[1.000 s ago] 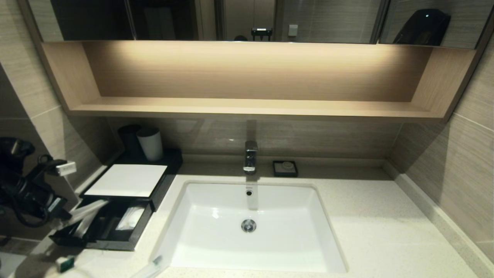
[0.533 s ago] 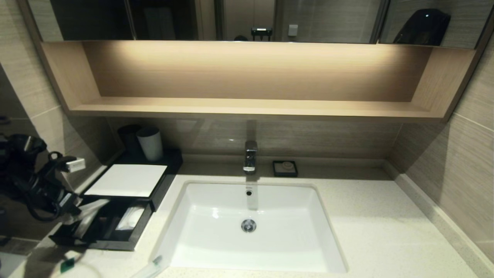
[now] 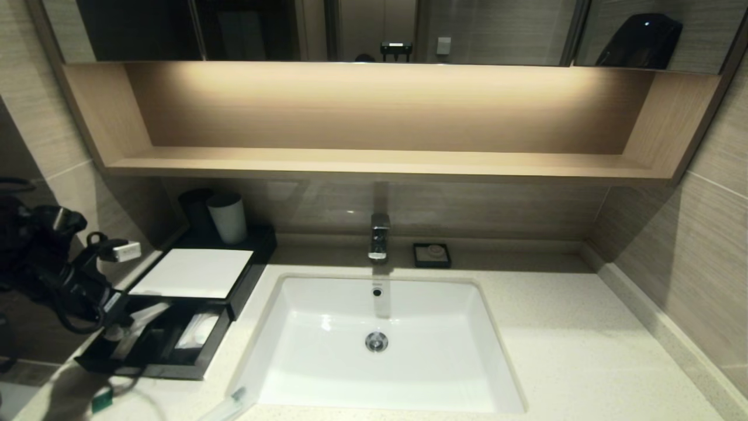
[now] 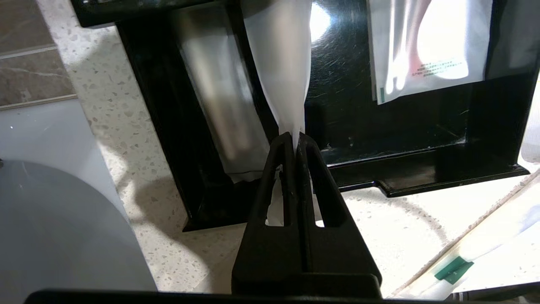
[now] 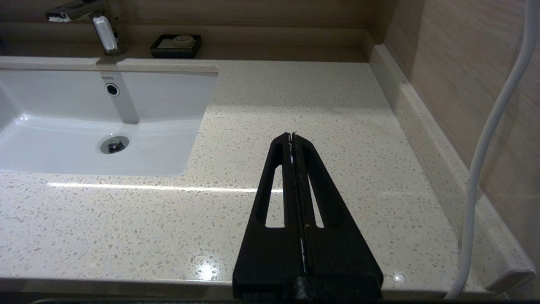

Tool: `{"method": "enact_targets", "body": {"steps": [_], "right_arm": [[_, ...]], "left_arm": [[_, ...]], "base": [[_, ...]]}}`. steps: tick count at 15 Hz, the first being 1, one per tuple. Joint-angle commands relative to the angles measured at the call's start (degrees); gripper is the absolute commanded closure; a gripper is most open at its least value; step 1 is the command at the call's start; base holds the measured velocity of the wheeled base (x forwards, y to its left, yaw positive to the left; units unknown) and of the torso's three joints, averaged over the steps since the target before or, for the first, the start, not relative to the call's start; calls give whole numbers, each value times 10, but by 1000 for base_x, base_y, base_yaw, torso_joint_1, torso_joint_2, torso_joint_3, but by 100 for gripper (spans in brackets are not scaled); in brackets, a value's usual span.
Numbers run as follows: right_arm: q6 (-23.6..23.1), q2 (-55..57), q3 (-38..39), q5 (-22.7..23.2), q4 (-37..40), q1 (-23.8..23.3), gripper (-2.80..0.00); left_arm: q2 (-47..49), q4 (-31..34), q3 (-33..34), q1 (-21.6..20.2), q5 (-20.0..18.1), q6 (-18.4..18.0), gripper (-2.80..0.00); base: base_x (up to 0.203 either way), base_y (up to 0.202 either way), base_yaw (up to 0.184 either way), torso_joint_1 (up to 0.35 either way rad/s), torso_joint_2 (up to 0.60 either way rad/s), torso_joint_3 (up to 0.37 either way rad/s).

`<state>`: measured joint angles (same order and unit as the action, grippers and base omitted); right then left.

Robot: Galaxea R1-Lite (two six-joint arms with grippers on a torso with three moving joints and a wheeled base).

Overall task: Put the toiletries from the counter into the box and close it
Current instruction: Place the bathroom toiletry into the drawer

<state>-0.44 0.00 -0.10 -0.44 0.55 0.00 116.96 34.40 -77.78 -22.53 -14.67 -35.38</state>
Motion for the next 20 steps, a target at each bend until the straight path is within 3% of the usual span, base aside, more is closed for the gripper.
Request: {"method": "enact_targets", "body": {"steps": [1,19,20], "right_arm": [[0,0,0,0,0,0,0],[0,0,0,0,0,0,0],[0,0,0,0,0,0,0]], "left_arm": [[7,1,-1,5,-1,2,0],[51,0,-33,16,-1,67,0],[51,0,-33,17,-1,67,-280]], "base": [[0,0,0,0,0,0],[0,0,0,0,0,0],[0,0,0,0,0,0]]}}
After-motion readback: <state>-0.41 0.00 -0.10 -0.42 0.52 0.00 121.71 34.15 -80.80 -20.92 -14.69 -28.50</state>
